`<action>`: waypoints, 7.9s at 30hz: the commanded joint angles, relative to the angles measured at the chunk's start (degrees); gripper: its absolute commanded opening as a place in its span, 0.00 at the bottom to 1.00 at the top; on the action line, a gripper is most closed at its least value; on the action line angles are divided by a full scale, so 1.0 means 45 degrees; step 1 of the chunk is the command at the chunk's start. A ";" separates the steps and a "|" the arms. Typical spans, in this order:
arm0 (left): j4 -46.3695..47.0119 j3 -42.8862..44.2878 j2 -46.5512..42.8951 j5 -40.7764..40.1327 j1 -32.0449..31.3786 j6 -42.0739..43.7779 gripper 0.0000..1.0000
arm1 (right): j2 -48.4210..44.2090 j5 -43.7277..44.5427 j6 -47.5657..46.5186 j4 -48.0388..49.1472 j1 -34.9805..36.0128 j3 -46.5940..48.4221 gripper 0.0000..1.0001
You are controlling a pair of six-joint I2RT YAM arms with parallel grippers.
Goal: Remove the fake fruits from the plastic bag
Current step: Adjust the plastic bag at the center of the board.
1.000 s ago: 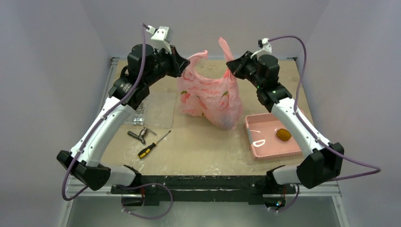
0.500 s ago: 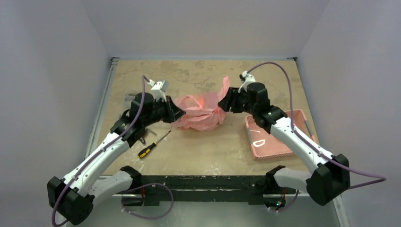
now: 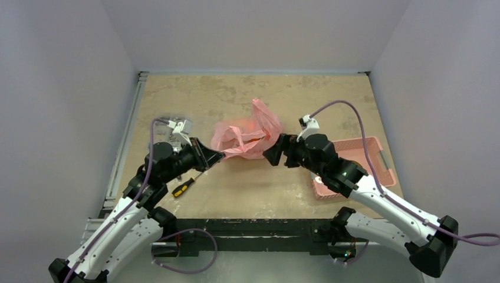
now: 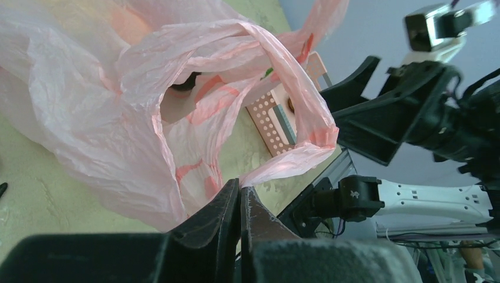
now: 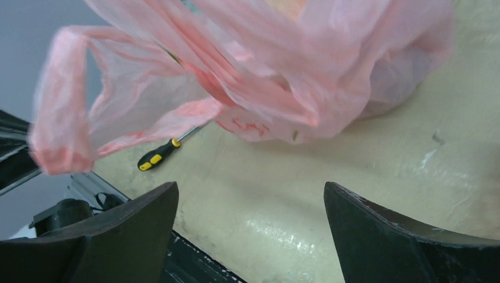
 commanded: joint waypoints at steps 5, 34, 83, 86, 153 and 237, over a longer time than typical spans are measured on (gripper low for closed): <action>0.0153 -0.0208 0.0151 0.0597 -0.0033 -0.0331 0.00 | 0.0028 0.0293 0.6072 0.7465 0.1282 -0.4713 0.99; 0.0905 -0.1728 -0.1164 0.2418 -0.0086 -0.1656 0.00 | 0.5217 0.4333 0.8499 0.9704 0.1398 -0.3626 0.84; -0.4108 0.6307 0.8469 0.0075 -0.2704 0.2406 0.85 | 0.2670 -0.3452 0.2690 0.7326 -0.1292 -0.2407 0.00; -0.4373 0.5968 0.8602 -0.1775 -0.2676 0.2681 0.59 | 0.2270 -0.2865 0.2835 0.7385 -0.1295 -0.2997 0.00; -0.1904 0.0469 0.4863 -0.1414 -0.0320 -0.0402 0.28 | -0.0163 0.4056 0.0900 0.2391 -0.1293 -0.3542 0.37; -0.3022 -0.1494 0.1960 -0.1836 -0.0599 -0.0952 0.21 | 0.5653 0.7429 -0.0415 0.4442 0.4227 -0.1349 0.21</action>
